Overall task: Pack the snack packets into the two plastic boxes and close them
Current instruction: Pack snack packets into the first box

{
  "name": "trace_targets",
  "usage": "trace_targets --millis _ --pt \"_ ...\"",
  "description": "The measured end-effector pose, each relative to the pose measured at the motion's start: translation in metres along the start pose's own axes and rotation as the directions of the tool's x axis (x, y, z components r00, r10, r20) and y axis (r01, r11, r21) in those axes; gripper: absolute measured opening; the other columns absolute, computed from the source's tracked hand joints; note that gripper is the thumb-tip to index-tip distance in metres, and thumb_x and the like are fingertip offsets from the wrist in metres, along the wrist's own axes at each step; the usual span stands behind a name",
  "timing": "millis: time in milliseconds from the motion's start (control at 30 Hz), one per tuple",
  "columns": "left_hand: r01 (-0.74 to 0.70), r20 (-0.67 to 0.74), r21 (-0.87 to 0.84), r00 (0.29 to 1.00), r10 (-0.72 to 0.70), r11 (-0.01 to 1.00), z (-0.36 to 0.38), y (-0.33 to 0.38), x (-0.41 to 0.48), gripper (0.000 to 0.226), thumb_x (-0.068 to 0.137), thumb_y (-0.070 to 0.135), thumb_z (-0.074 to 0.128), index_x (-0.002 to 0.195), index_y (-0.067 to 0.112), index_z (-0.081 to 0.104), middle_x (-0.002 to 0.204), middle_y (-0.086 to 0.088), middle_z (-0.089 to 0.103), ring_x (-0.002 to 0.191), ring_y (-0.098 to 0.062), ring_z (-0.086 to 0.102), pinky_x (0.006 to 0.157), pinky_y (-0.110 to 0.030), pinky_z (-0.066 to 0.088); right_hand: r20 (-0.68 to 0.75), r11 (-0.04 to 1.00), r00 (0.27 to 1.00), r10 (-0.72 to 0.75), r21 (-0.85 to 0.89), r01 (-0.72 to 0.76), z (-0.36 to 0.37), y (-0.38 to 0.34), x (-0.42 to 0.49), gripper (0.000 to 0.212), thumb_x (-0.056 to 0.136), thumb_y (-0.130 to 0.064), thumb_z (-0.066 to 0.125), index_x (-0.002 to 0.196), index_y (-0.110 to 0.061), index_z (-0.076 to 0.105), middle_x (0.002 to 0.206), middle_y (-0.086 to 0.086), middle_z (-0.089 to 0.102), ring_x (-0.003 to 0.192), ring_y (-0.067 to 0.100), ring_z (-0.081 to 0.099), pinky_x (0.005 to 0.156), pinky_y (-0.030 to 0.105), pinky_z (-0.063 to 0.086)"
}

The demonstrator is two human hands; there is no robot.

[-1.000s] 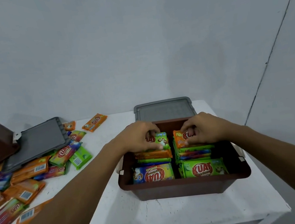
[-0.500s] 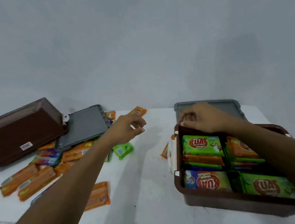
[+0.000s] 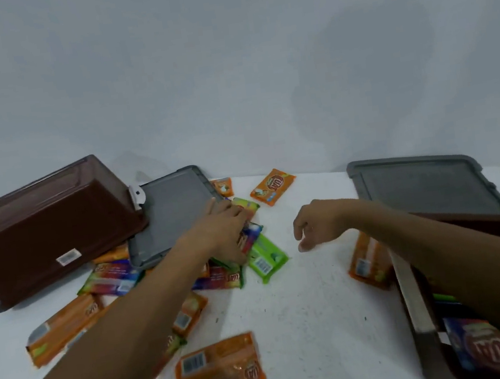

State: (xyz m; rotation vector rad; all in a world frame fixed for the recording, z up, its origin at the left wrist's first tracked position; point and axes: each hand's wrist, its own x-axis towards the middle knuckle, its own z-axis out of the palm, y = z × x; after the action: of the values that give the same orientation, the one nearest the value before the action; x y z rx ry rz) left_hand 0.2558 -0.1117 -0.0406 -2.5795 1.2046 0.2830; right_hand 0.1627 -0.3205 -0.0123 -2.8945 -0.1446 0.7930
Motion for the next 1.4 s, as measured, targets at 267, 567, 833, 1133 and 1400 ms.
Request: trace_targets --millis 267,567,833,1133,1400 --pt "-0.040 -0.024 -0.191 0.999 0.036 0.981 0.011 -0.026 -0.004 0.108 0.071 0.074 0.063 0.153 0.019 0.019 0.160 -0.002 0.015 0.146 -0.025 0.007 0.119 -0.047 0.012 -0.059 0.980 0.983 0.176 0.102 -0.170 0.023 -0.057 0.044 0.087 0.059 -0.075 0.072 0.117 -0.016 0.048 0.102 -0.001 0.054 0.087 0.013 0.055 0.069 0.026 0.048" --pt "-0.050 -0.029 -0.184 0.999 0.046 0.982 0.012 -0.023 -0.002 0.107 0.072 0.077 0.058 0.152 0.015 0.023 0.158 -0.005 0.019 0.145 -0.026 0.009 0.118 -0.046 0.012 -0.062 0.961 0.968 0.244 -0.116 -0.250 0.018 -0.041 0.020 0.079 0.066 -0.061 0.077 0.122 -0.011 0.052 0.099 0.002 0.053 0.085 0.016 0.052 0.062 0.025 0.041" --pt "-0.069 -0.112 -0.147 0.992 0.053 0.987 0.012 -0.012 0.003 0.096 0.069 0.075 0.061 0.142 0.017 0.035 0.142 -0.006 0.043 0.135 -0.026 0.026 0.117 -0.046 0.015 -0.140 0.978 0.980 0.138 -0.138 -0.158 0.030 -0.030 0.018 0.079 0.068 -0.063 0.075 0.125 -0.015 0.047 0.113 0.006 0.055 0.089 0.017 0.050 0.071 0.029 0.043" --pt "-0.104 -0.120 -0.509 0.992 0.049 0.854 -0.013 -0.007 -0.003 0.074 0.070 0.049 0.078 0.130 0.024 0.042 0.115 0.003 0.056 0.100 -0.014 0.057 0.087 -0.030 0.051 -0.049 0.974 0.997 0.066 0.221 -0.053 -0.015 -0.005 -0.013 0.027 0.093 -0.024 0.054 0.118 -0.021 0.065 0.105 0.000 0.065 0.082 0.013 0.063 0.071 0.027 0.058" --pt "-0.154 -0.163 -0.850 0.986 0.028 0.504 -0.048 0.020 -0.017 0.066 0.073 0.020 0.082 0.125 0.031 0.041 0.113 -0.003 0.062 0.093 -0.019 0.068 0.071 -0.030 0.059 -0.181 0.852 0.982 0.055 0.522 0.049 -0.028 0.030 -0.072 0.019 0.093 -0.009 0.050 0.094 0.004 0.065 0.079 0.010 0.066 0.065 0.013 0.059 0.062 0.028 0.047"
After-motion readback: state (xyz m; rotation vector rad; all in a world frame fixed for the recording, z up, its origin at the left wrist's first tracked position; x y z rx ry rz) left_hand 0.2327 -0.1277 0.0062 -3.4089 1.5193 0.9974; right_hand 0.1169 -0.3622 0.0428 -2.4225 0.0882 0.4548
